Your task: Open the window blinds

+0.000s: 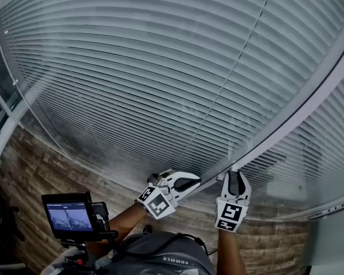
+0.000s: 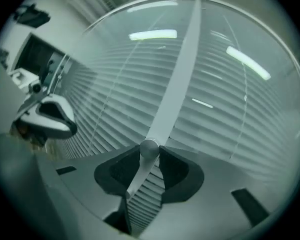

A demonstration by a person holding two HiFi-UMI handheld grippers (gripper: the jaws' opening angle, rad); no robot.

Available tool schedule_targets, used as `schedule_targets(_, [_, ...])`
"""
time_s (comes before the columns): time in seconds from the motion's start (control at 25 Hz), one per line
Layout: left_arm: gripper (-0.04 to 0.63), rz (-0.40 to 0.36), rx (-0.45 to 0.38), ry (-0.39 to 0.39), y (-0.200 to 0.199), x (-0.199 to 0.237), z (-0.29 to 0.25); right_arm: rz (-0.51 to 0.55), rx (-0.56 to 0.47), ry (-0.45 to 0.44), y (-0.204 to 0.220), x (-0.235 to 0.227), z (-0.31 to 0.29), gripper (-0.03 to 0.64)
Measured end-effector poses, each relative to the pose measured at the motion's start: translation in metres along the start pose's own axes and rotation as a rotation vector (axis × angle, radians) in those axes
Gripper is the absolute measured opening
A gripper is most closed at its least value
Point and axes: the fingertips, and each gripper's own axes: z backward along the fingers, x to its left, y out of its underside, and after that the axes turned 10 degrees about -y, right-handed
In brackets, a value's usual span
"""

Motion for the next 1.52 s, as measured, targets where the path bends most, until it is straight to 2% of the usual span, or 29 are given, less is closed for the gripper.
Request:
schedule_targets(0.08, [0.003, -0.003, -0.005, 0.004, -0.002, -0.001, -0.001, 0.265, 0.066, 0.048, -0.002, 0.003, 0.001, 0.118])
schedule_targets(0.2, [0.004, -0.008, -0.012, 0.011, -0.002, -0.003, -0.002, 0.781, 0.207, 0.153, 0.000, 0.007, 0.000, 0.118])
schedule_targets(0.24, [0.004, -0.007, -0.011, 0.013, -0.003, -0.004, -0.002, 0.875, 0.228, 0.168, 0.001, 0.007, 0.000, 0.118])
schedule_targets(0.32, [0.003, -0.004, -0.008, 0.016, -0.004, -0.004, -0.001, 0.908, 0.226, 0.162, 0.001, 0.007, -0.001, 0.118])
schedule_targets(0.4, [0.005, -0.006, -0.007, 0.017, -0.003, -0.004, -0.002, 0.811, 0.198, 0.127, 0.000, 0.007, -0.001, 0.118])
schedule_targets(0.44, [0.004, -0.009, -0.009, 0.017, -0.002, -0.005, -0.002, 0.715, 0.174, 0.096, -0.001, 0.008, -0.001, 0.119])
schedule_targets(0.48, [0.004, -0.011, -0.010, 0.016, -0.001, -0.005, -0.002, 0.583, 0.139, 0.057, -0.002, 0.009, 0.000, 0.120])
schedule_targets(0.6, [0.004, -0.009, -0.004, 0.008, 0.000, -0.002, -0.001, 0.082, 0.017, -0.035, -0.004, 0.003, 0.005, 0.121])
schedule_targets(0.64, [0.004, -0.007, -0.003, 0.005, 0.001, -0.001, -0.001, -0.031, -0.008, -0.044, -0.003, -0.001, 0.006, 0.121])
schedule_targets(0.68, [0.004, -0.005, -0.001, 0.003, 0.002, 0.000, -0.001, -0.094, -0.024, -0.048, -0.003, -0.004, 0.006, 0.121])
schedule_targets(0.8, [0.003, -0.007, 0.005, 0.005, 0.003, -0.001, 0.000, -0.172, -0.045, -0.061, -0.004, -0.006, 0.003, 0.120])
schedule_targets(0.92, [0.003, -0.016, -0.001, 0.012, 0.005, -0.005, -0.001, -0.185, -0.053, -0.064, -0.004, -0.005, 0.005, 0.120])
schedule_targets(0.96, [0.004, -0.017, 0.002, 0.013, 0.005, -0.004, -0.001, -0.153, -0.046, -0.060, -0.004, -0.004, 0.006, 0.120])
schedule_targets(1.04, [0.003, -0.020, 0.004, 0.011, 0.005, -0.002, 0.000, 0.009, -0.008, -0.028, -0.006, 0.001, 0.005, 0.120])
schedule_targets(1.16, [0.005, -0.006, 0.001, 0.014, 0.003, -0.002, -0.001, 0.384, 0.070, 0.058, -0.007, 0.007, 0.005, 0.118])
schedule_targets(1.28, [0.005, -0.006, -0.005, 0.025, -0.001, -0.006, -0.002, 0.838, 0.145, 0.146, -0.004, 0.011, 0.006, 0.118])
schedule_targets(1.36, [0.005, -0.006, -0.012, 0.031, -0.003, -0.009, -0.002, 1.045, 0.173, 0.161, -0.001, 0.013, 0.008, 0.118])
schedule_targets(1.44, [0.004, -0.005, -0.016, 0.033, -0.005, -0.010, -0.001, 1.086, 0.166, 0.139, -0.001, 0.015, 0.009, 0.120])
schedule_targets(1.52, [0.004, -0.003, -0.018, 0.034, -0.006, -0.010, -0.002, 1.033, 0.162, 0.125, -0.001, 0.015, 0.009, 0.119])
